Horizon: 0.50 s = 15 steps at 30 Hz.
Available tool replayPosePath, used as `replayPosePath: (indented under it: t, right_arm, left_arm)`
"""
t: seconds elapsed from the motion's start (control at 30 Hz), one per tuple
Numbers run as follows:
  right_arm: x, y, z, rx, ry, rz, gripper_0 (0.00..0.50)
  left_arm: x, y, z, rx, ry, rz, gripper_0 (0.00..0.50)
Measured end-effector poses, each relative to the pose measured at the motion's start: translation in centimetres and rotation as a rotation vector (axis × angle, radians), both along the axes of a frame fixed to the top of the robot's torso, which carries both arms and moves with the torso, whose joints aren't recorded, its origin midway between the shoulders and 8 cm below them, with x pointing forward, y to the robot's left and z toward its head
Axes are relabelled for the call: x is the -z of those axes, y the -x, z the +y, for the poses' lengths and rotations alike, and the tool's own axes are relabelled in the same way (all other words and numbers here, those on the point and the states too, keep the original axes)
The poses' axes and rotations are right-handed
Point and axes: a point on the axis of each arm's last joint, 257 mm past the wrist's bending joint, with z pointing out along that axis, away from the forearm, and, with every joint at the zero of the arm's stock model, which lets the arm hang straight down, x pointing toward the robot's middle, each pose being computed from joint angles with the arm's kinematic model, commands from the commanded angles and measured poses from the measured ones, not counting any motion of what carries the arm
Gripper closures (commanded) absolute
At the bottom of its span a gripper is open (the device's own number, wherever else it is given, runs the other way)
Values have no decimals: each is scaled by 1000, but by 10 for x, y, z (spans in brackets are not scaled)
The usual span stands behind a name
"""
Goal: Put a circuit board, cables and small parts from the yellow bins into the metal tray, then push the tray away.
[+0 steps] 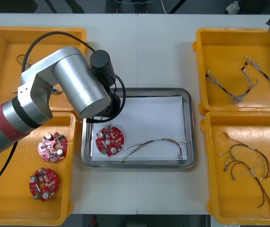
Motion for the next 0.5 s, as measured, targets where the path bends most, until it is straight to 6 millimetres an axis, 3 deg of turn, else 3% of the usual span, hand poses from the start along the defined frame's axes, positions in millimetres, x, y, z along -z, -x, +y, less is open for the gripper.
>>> replayPosePath:
  t: [0.1,0.13,0.2,0.23,0.27,0.3,0.33,0.5]
  right_arm:
    - [7,-4,-4,15,-11,-13,0]
    - [9,-5,-5,18,-14,-14,0]
    - [13,-6,-6,19,-15,-14,0]
    - [15,-8,-7,16,-11,-19,0]
    - [16,-9,-7,12,-5,-21,0]
    - [18,-10,-8,9,1,-23,0]
    - [20,-11,-9,8,6,-25,0]
    - [38,-14,-14,25,5,-23,0]
  left_arm:
    - [5,1,0,4,-8,3,487]
    - [6,1,0,5,-11,5,436]
    - [8,2,0,9,-15,8,399]
    - [10,3,0,10,-18,10,324]
    - [12,3,0,10,-21,13,207]
    - [13,4,1,10,-25,16,148]
    - [15,4,2,10,-28,19,0]
    - [18,5,1,14,-33,21,0]
